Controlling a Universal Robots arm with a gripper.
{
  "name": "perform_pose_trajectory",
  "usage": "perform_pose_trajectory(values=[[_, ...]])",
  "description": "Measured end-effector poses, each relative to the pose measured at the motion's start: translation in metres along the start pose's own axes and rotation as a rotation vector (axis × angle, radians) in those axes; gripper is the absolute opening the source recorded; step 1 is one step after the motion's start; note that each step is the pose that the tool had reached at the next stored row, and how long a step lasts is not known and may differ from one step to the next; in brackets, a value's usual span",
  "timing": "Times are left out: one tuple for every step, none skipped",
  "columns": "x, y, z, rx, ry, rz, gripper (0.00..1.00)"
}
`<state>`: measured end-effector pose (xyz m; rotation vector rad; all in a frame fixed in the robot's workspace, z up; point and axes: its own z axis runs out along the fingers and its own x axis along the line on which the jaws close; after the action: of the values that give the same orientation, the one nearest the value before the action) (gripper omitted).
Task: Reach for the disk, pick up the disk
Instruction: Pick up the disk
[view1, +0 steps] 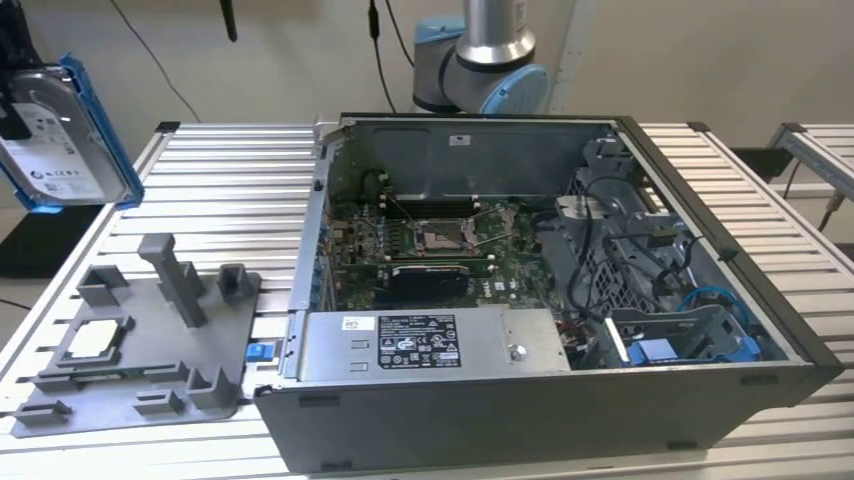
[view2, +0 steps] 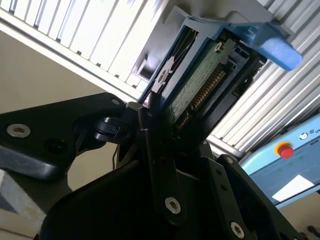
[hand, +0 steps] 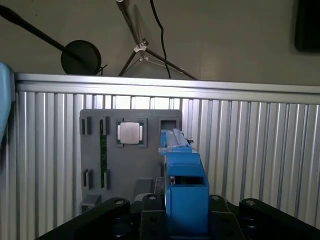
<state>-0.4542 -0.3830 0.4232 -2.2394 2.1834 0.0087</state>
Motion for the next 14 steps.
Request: perform_pose_trajectory(values=[[0.0000, 0.0000, -0.0018, 0.0000, 0.0000, 0.000, 0.00], [-0.0001, 0.0000, -0.0038, -0.0001, 0.0000, 0.000, 0.00], [0.0000, 0.0000, -0.0056, -0.0001, 0.0000, 0.000, 0.00], [-0.0001, 0.0000, -0.0077, -0.0002, 0.0001, 0.000, 0.00], [-0.0001, -0.0001, -0.0097, -0.0001, 0.0001, 0.000, 0.00], [-0.0001, -0.0001, -0.0116, -0.0001, 0.0000, 0.000, 0.00], [-0.0002, -0.0001, -0.0136, 0.0000, 0.0000, 0.000, 0.00], [-0.0002, -0.0001, -0.0155, -0.0001, 0.0001, 0.000, 0.00], [-0.0002, -0.0001, -0.0172, -0.0001, 0.0000, 0.000, 0.00], [-0.0003, -0.0001, -0.0190, -0.0001, 0.0000, 0.000, 0.00], [-0.0003, -0.0001, -0.0208, 0.0000, 0.0000, 0.000, 0.00], [-0.0003, -0.0001, -0.0229, 0.0000, 0.0000, 0.000, 0.00], [-0.0004, -0.0001, -0.0254, -0.0001, 0.0000, 0.000, 0.00], [-0.0004, -0.0002, -0.0278, -0.0001, 0.0001, 0.000, 0.00]])
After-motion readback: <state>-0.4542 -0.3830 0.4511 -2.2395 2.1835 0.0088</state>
